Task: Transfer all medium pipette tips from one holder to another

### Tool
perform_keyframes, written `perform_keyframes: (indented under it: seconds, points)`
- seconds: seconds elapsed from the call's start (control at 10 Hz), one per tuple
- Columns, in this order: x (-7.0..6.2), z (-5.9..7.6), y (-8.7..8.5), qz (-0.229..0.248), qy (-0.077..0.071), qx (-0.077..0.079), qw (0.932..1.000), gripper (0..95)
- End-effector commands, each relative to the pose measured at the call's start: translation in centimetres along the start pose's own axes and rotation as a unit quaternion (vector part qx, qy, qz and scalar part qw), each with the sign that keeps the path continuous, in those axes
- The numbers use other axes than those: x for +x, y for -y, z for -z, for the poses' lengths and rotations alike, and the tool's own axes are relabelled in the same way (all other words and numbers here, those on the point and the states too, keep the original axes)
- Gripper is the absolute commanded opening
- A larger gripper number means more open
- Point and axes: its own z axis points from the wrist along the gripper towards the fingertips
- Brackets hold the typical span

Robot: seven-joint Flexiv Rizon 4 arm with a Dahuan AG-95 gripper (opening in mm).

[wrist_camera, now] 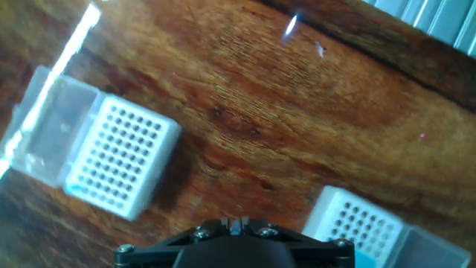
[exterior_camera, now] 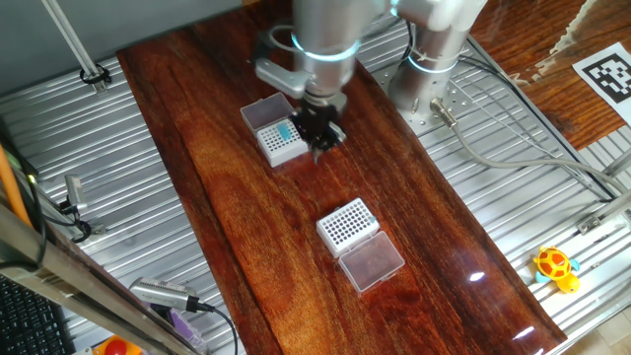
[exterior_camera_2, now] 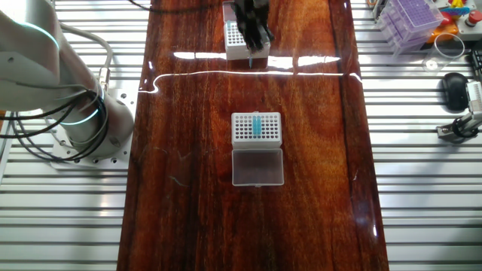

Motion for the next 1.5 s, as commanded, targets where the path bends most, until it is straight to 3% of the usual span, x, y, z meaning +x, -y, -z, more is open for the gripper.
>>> perform_keyframes:
  seconds: [0.1,0.4,0.7,1.1,1.3,1.5]
  points:
    - [0.2,0.1,0.8,-0.035,-0.002,-0.005,0.9994,0.0]
    - [0.0,-0.2,-0.2,-0.084,-0.01,0.003,0.9964,0.0]
    - [1.3,-0.4,4.4,-0.051,-0.01,0.002,0.9986,0.0]
    - [1.0,0.3,10.5,-0.011,-0.005,-0.003,0.9999,0.0]
    - [1.1,0.5,12.3,0.003,-0.004,-0.002,1.0,0.0]
    - [1.8,-0.2,13.6,0.007,0.005,0.004,1.0,0.0]
